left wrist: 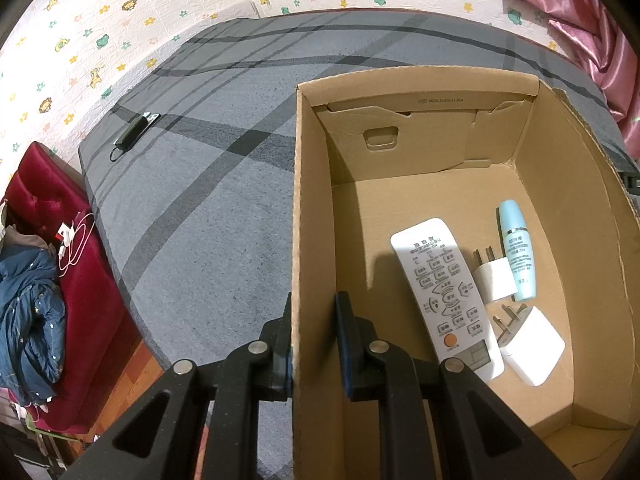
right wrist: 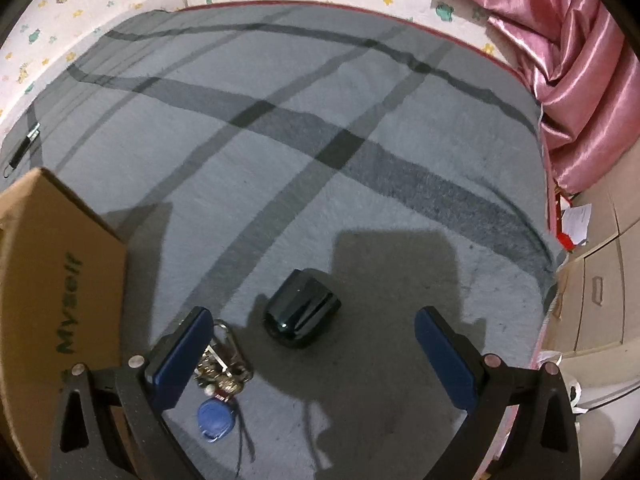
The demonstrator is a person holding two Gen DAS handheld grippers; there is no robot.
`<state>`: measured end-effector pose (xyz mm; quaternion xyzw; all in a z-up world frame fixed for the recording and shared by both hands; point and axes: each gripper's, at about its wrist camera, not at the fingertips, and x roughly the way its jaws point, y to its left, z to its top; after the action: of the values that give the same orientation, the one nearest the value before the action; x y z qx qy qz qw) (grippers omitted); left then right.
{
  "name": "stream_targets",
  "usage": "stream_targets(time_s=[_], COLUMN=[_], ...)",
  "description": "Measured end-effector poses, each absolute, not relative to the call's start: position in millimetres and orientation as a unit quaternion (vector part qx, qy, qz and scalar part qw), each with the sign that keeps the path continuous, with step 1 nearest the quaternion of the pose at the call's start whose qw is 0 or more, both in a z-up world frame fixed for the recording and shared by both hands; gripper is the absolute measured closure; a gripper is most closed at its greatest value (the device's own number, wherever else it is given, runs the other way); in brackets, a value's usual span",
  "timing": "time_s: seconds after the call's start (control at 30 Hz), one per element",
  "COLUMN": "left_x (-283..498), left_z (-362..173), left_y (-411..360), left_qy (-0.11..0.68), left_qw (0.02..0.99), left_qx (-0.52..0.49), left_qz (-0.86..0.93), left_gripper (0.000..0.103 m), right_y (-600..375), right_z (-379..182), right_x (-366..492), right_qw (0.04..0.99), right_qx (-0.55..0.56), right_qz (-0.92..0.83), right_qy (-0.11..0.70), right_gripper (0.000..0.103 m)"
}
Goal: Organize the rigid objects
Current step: 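Move the right gripper back toward the black cylindrical object, then close the right gripper on the black cylindrical object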
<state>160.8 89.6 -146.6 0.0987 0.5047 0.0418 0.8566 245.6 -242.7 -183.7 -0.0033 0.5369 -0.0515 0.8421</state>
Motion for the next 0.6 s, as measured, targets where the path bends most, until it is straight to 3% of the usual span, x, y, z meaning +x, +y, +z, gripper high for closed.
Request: stream_targets(time_s=[0.37,0.5,0.57,0.6], left_x=[160,160,160,160], left_z=[-146,-146,-146,-145], left_y=[89,89,89,89], left_qy=[0.505,0.504,0.504,0.504], left_qw=[0.856,0.856,0.856,0.857], left_qx=[0.102,0.102,0.101,0.101], left_qz=[0.043,0.043,0.043,0.043], left_gripper=[0.085,0.085,0.085,0.085], right_y=[-255,-253,-249,-248], right_z=[-213,-214,-213,-213], right_x=[259,261,261,261], right_qw=[0.829,0.828,0.828,0.83], right_qx=[0.017,0.019,0.017,0.013], right_qz=[-0.058,-0.053,-0.048,-0.046], right_qy=[0.557,0.558,0.558,0.556], right_gripper=[0.003,0.023,0.048,0.05])
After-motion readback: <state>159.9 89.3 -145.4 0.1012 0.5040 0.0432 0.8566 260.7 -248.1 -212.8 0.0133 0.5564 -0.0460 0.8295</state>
